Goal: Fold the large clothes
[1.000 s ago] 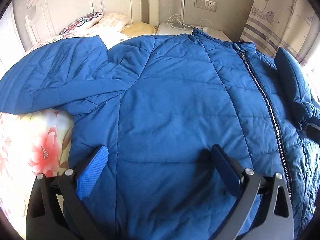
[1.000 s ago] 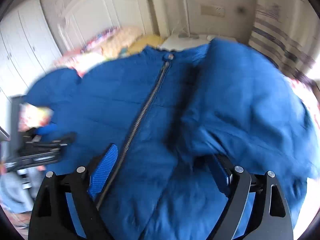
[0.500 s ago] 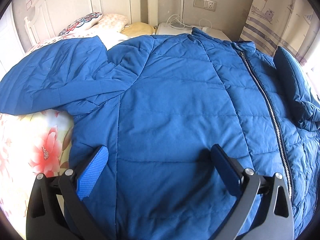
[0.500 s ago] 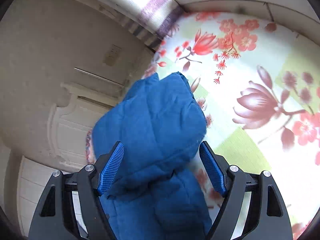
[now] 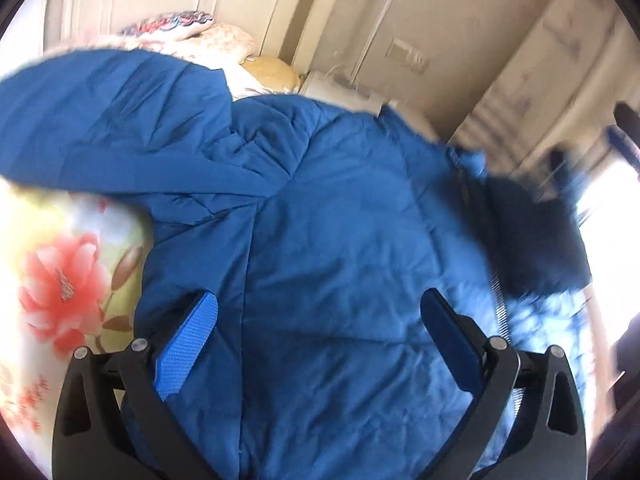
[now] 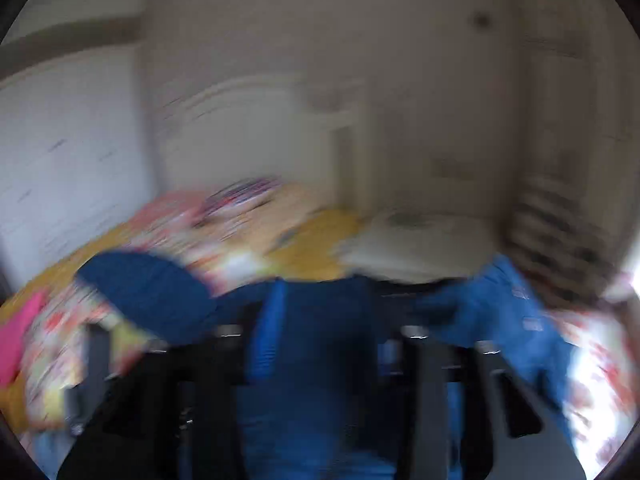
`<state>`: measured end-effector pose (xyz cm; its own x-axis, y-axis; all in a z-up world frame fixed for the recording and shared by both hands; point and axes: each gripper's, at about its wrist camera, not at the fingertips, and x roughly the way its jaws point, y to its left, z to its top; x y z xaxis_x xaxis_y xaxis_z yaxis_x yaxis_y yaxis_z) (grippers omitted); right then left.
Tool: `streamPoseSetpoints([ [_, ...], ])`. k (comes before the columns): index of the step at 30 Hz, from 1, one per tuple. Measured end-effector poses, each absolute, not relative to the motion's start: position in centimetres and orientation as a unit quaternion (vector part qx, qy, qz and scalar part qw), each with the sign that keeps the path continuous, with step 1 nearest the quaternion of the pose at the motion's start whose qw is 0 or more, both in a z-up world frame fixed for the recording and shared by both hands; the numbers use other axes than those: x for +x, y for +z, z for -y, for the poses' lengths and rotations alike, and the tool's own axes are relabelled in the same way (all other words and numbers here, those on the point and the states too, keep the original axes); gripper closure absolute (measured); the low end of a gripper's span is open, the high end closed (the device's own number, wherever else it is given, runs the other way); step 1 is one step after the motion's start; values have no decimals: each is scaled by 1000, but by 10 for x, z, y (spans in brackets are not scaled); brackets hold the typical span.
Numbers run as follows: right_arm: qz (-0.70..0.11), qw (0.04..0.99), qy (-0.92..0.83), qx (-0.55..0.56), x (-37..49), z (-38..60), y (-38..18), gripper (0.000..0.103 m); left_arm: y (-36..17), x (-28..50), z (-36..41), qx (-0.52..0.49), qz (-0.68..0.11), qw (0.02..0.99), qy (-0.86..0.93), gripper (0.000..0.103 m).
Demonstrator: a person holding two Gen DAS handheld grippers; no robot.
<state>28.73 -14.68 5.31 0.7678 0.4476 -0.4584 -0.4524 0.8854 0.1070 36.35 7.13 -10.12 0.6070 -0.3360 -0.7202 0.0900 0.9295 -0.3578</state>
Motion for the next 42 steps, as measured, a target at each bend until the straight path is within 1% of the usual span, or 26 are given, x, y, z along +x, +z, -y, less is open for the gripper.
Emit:
streamPoseSetpoints([
  [1, -241, 931, 272, -17, 284, 130, 53, 16, -101, 363, -76, -159, -422, 883, -126, 2],
  [3, -230, 929, 289, -25, 272, 121, 56, 17, -101, 364, -75, -163, -421, 883, -129, 2],
  [7, -211, 942, 261, 29, 249, 170, 63, 18, -100, 365, -72, -158, -421, 884, -128, 2],
  [11, -208, 964, 114, 124, 235, 289, 47, 20, -102, 365, -73, -161, -419, 884, -130, 2],
  [12, -214, 963, 79, 145, 235, 314, 39, 22, -101, 364, -73, -161, -418, 885, -128, 2],
  [13, -229, 957, 36, 173, 234, 343, 29, 26, -99, 363, -70, -156, -418, 886, -124, 2],
  [14, -247, 950, 9, 191, 235, 363, 18, 27, -96, 364, -66, -155, -422, 884, -129, 3],
  [15, -278, 938, -20, 207, 240, 384, 1, 30, -94, 366, -61, -164, -428, 877, -144, 3],
  [17, -323, 925, -54, 191, 251, 398, -30, 33, -88, 374, -42, -202, -450, 847, -198, 3],
  [20, -376, 907, -86, 168, 266, 398, -66, 35, -74, 392, 9, -219, -472, 816, -252, 3],
  [23, -366, 912, -92, 157, 266, 398, -64, 35, -61, 410, 63, -188, -469, 818, -274, 3],
  [24, -371, 911, -87, 157, 268, 400, -64, 34, -59, 421, 83, -187, -470, 816, -281, 3],
  [27, -364, 912, -78, 169, 269, 397, -66, 34, -66, 445, 112, -217, -473, 808, -277, 4],
  [28, -364, 912, -75, 174, 270, 400, -67, 34, -72, 453, 122, -229, -477, 803, -273, 7],
  [29, -364, 911, -73, 179, 269, 402, -67, 34, -77, 458, 132, -232, -483, 799, -271, 15],
  [30, -364, 911, -72, 181, 267, 396, -76, 34, -80, 461, 139, -229, -488, 797, -273, 39],
  [31, -363, 910, -71, 184, 265, 397, -80, 34, -84, 459, 148, -214, -490, 802, -268, 57],
  [32, -363, 910, -70, 188, 264, 396, -83, 34, -82, 456, 148, -207, -480, 809, -270, 67],
  [33, -362, 910, -68, 192, 264, 397, -84, 34, -75, 448, 147, -195, -460, 820, -279, 73],
  [34, -361, 910, -66, 195, 265, 398, -85, 34, -60, 433, 144, -171, -426, 846, -273, 76],
  [36, -359, 910, -63, 198, 266, 400, -85, 34, -31, 404, 125, -143, -359, 889, -248, 77],
  [38, -358, 910, -63, 198, 264, 399, -86, 34, -6, 382, 94, -150, -312, 911, -226, 77],
  [40, -358, 910, -64, 197, 265, 400, -87, 34, 16, 361, 46, -164, -278, 927, -190, 76],
  [42, -359, 910, -65, 195, 264, 399, -89, 34, 22, 352, -5, -171, -279, 935, -136, 75],
])
